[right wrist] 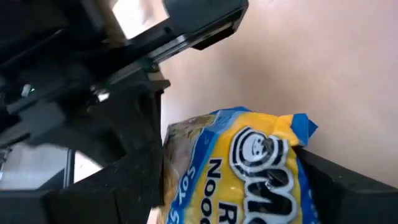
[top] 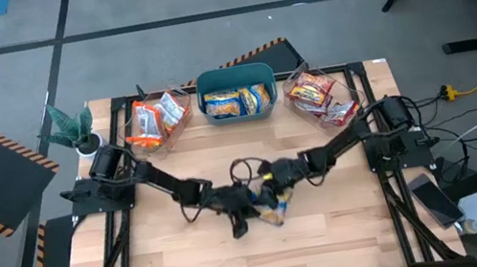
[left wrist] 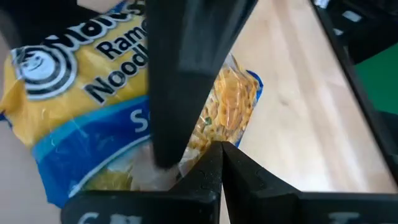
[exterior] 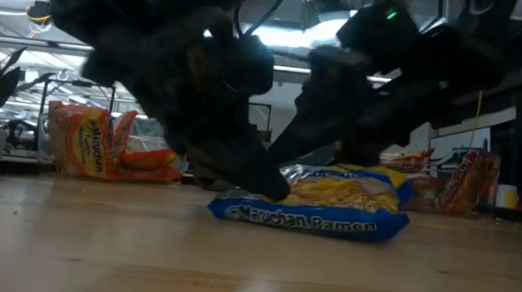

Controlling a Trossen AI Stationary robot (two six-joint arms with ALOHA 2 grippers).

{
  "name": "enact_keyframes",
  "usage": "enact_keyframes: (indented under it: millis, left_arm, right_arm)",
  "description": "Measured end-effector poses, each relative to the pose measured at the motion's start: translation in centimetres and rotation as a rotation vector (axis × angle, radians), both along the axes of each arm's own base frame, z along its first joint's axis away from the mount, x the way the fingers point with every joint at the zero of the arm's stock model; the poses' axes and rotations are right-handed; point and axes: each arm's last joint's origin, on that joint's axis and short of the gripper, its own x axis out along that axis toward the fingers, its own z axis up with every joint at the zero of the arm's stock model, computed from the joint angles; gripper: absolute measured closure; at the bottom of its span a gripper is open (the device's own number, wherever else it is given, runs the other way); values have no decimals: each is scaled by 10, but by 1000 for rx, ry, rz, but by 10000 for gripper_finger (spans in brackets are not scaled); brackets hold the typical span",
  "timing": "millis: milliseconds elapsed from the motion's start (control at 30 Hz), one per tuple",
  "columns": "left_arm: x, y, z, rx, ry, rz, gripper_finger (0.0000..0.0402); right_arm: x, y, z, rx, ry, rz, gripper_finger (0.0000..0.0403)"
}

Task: Sort Maruchan noodles
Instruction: Put the blue noodle pack into the blue bin

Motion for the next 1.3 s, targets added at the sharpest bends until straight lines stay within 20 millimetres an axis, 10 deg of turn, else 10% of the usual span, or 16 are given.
enact_keyframes:
  millis: [233,667,933,1300]
  left_arm:
    - [4,30,-3,-12,43,6,401]
    - [0,29,-9,62,88,42,401]
    - [-1,28,-5,-4,96,47,401]
    - [-24,32,57,-4,107,52,401]
  right_arm:
    - [3,-34,0,78,17,58,116]
    - [-7,-32,-8,74,157,186,121]
    - [-7,-34,-1,134,172,79,233]
    - [-8,-44,15,122,127,9,285]
